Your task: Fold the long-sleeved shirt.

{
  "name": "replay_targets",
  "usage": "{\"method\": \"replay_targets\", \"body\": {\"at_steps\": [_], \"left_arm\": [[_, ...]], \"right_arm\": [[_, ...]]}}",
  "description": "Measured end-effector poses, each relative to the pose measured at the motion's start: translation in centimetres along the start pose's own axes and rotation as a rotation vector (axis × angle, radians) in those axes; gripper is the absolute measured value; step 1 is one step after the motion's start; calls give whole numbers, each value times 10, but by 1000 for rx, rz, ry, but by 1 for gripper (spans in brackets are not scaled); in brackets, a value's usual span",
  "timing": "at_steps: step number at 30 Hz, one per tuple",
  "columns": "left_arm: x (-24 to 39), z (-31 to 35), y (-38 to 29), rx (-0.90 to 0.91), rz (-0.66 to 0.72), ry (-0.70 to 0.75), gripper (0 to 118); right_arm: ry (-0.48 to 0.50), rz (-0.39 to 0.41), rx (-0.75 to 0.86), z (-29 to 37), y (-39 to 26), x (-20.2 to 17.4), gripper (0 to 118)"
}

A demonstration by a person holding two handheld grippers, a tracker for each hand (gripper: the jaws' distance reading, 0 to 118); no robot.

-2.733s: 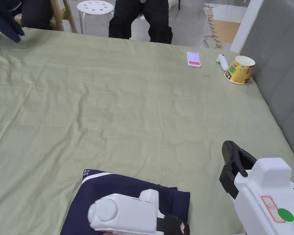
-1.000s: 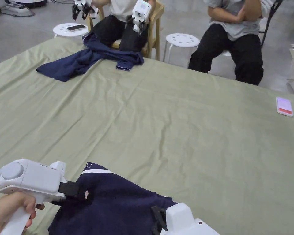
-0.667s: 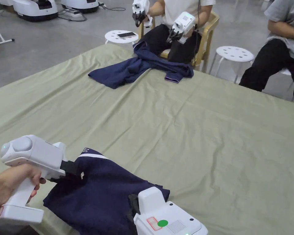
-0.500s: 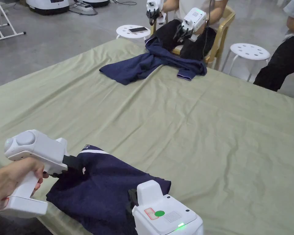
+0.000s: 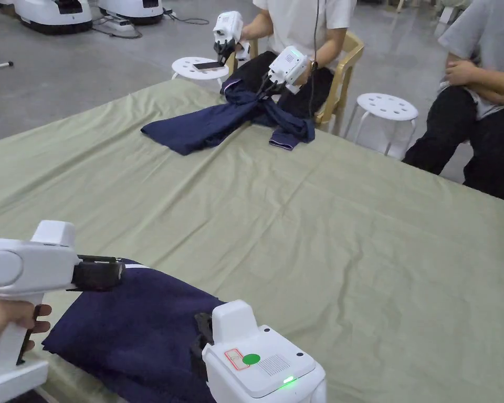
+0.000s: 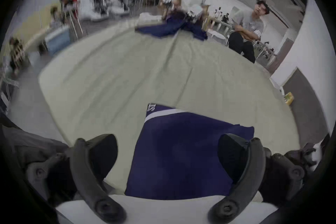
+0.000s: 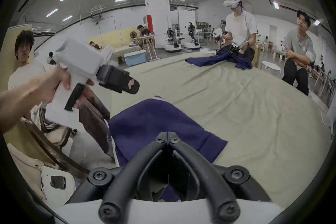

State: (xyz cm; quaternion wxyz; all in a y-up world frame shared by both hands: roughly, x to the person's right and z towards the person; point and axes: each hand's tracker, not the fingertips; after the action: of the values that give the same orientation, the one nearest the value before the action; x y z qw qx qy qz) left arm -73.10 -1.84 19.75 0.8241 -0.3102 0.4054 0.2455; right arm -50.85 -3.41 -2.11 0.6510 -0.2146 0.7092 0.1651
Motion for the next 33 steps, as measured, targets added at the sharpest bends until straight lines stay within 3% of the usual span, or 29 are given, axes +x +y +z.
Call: {"method": "replay_targets", "body": {"at_steps": [2, 3, 4, 6, 7, 10, 13, 17, 19, 26, 33], "left_arm": [[35, 26, -14, 111, -17, 22, 62], [56, 38, -25, 204, 14, 42, 31], [73, 45, -33, 252, 14, 65, 8], [114, 60, -51, 338, -111, 159, 4], [130, 69, -60, 378, -156, 120, 3], [171, 81, -78, 476, -95, 113, 3], [223, 81, -87, 465, -91, 33, 3], [286, 78, -92, 516, -132, -126, 3], [319, 75, -91, 501, -181, -150, 3], [423, 92, -85, 543, -339, -334, 3], [477, 116, -62, 645, -393, -373, 3]], "right_arm": [[-14, -11, 43, 22, 2, 5, 0], [-12, -25, 72, 34, 3, 9, 0], [-24, -31, 84, 45, 4, 12, 0], [-59, -37, 123, 70, 3, 20, 0], [-81, -44, 141, 83, 3, 24, 0], [-162, -63, 196, 127, -5, 41, 0], [-320, -89, 247, 180, -22, 66, 0], [-413, -231, 307, 253, -46, 112, 0], [-567, -197, 313, 288, -54, 129, 0], [-902, -217, 354, 376, -78, 171, 0], [-1117, -181, 408, 413, -76, 183, 0]]}}
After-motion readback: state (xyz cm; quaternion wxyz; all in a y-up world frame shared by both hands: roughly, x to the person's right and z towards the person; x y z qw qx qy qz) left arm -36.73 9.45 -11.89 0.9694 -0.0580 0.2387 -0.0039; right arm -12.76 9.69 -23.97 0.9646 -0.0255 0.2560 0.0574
